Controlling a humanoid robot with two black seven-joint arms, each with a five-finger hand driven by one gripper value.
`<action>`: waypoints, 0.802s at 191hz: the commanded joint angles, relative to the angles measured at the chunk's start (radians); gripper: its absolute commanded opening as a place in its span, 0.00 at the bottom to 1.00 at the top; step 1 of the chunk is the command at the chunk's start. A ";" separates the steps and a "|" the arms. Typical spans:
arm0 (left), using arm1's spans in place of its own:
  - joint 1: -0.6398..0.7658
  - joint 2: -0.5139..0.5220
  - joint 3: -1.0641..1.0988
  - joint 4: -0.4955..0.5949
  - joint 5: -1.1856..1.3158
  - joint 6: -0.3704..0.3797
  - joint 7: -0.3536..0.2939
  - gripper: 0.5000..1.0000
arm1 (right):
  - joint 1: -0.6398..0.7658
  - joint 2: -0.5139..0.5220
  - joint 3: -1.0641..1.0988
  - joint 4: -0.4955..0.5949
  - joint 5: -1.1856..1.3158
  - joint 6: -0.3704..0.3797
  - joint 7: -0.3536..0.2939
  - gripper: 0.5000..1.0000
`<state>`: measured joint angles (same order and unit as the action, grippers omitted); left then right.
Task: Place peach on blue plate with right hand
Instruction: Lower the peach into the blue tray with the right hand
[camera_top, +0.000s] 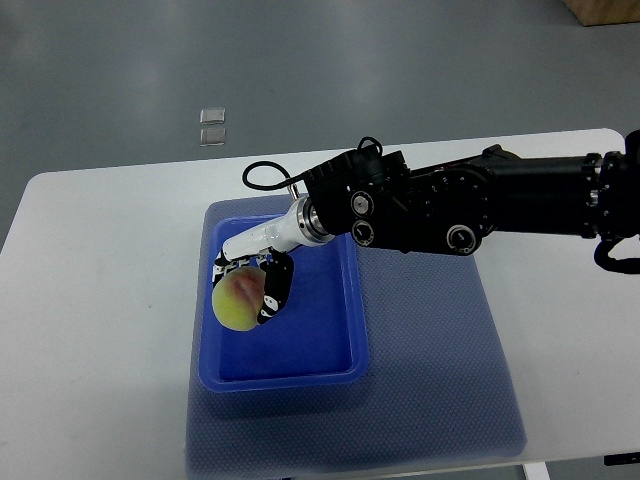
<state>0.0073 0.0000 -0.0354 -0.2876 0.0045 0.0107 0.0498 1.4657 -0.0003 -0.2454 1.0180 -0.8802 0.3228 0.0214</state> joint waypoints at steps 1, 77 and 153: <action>0.000 0.000 0.000 -0.002 0.000 -0.001 0.001 1.00 | -0.016 0.000 -0.002 -0.027 -0.025 -0.005 0.000 0.00; 0.000 0.000 0.000 -0.001 0.002 0.000 -0.001 1.00 | -0.085 0.000 -0.037 -0.124 -0.082 -0.031 0.002 0.23; 0.000 0.000 0.000 -0.001 0.000 0.000 0.001 1.00 | -0.090 0.000 -0.019 -0.128 -0.062 -0.001 0.003 0.86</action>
<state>0.0077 0.0000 -0.0354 -0.2883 0.0050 0.0103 0.0504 1.3650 0.0001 -0.2761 0.8802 -0.9495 0.3074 0.0246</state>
